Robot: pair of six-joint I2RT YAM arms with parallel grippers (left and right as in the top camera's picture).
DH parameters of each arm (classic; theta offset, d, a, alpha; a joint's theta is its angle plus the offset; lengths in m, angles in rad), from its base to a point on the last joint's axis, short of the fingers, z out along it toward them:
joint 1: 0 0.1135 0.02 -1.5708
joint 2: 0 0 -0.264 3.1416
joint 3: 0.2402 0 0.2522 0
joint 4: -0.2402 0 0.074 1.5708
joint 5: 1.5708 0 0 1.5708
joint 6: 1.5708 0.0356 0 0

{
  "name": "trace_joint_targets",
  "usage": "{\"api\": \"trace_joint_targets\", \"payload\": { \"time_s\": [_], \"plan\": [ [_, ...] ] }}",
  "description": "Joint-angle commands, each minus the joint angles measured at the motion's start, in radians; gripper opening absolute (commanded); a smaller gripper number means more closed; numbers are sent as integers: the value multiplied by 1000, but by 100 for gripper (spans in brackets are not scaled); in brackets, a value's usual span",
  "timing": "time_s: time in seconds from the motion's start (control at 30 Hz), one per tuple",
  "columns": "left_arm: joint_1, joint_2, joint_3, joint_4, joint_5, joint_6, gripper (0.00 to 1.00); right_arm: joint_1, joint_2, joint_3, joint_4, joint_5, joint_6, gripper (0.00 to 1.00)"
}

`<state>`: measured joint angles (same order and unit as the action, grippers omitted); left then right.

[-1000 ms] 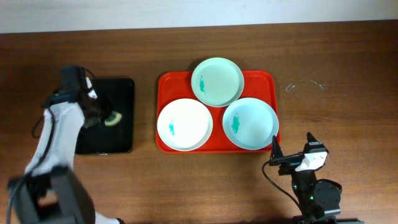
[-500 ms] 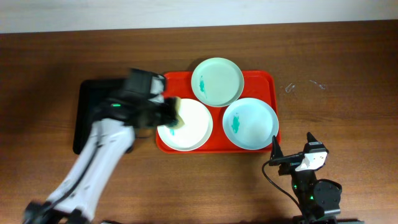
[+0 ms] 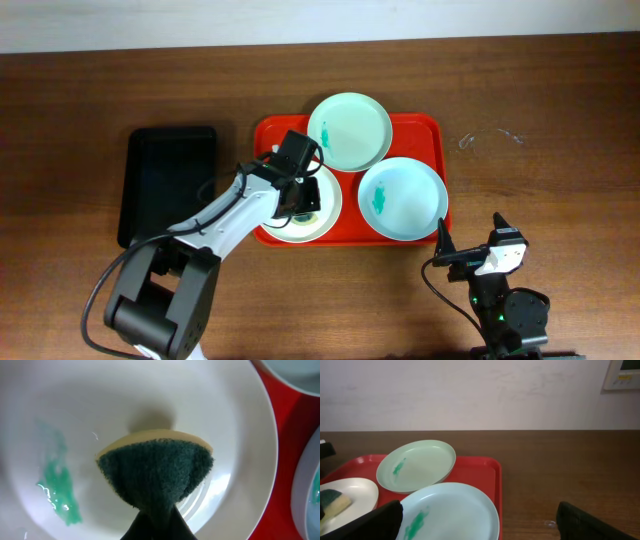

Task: Clean dirty plates on tray and stack at the side
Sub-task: 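Release the sponge onto the white plate and withdraw the left gripper, then reach the right gripper to the white plate holding the sponge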

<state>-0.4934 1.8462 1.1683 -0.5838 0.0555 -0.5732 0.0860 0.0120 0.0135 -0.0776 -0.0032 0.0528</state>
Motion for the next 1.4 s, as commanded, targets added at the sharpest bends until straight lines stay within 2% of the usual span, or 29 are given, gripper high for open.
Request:
{"api": "trace_joint_targets", "payload": {
  "time_s": [0.0,0.03,0.07,0.2,0.3,0.33,0.4,0.43,0.57,0.73,0.83,0.9,0.97,1.03,1.13,1.17,1.2,1.27,1.37],
  "plan": [
    [-2,7,-4,24,10,-2,34,5,-6,-8,-3,8,3,99],
    [-1,7,-4,29,8,-2,54,5,-6,-8,-3,8,3,98],
    [0,7,-3,35,7,-2,64,5,-6,-8,-3,8,3,98],
    [32,-14,51,-23,8,10,76,5,-6,-8,-3,8,3,98],
    [90,-76,121,-131,8,15,87,5,-6,-8,-3,8,3,98],
    [111,-102,141,-163,8,30,87,5,-6,-8,-3,8,3,99],
    [156,-160,179,-230,8,56,97,5,-6,-8,-3,8,3,98],
    [184,-196,194,-266,8,71,99,5,-6,-8,-3,8,3,98],
    [284,-311,198,-365,-72,119,99,5,-6,-8,-3,8,3,98],
    [350,-334,197,-467,-124,119,99,5,-6,-8,31,10,12,98],
    [360,-333,194,-515,-124,119,99,5,-6,-8,186,-351,296,98],
    [359,-333,194,-517,-124,119,99,5,-6,-8,204,-581,446,98],
    [358,-333,194,-517,-124,119,99,5,-6,-8,299,-615,613,98],
    [358,-333,194,-517,-124,119,99,5,-6,-8,468,-615,693,98],
    [358,-333,194,-517,-124,119,99,5,-6,16,735,-559,704,98],
    [359,-333,194,-517,-124,119,99,4,-6,43,753,-519,704,98],
    [359,-333,194,-517,-124,119,99,4,-5,96,723,-468,695,98],
    [359,-333,194,-517,-124,119,99,4,16,257,547,-437,560,99],
    [359,-333,194,-517,-124,119,99,4,119,552,104,-375,337,98]
  ]
}}
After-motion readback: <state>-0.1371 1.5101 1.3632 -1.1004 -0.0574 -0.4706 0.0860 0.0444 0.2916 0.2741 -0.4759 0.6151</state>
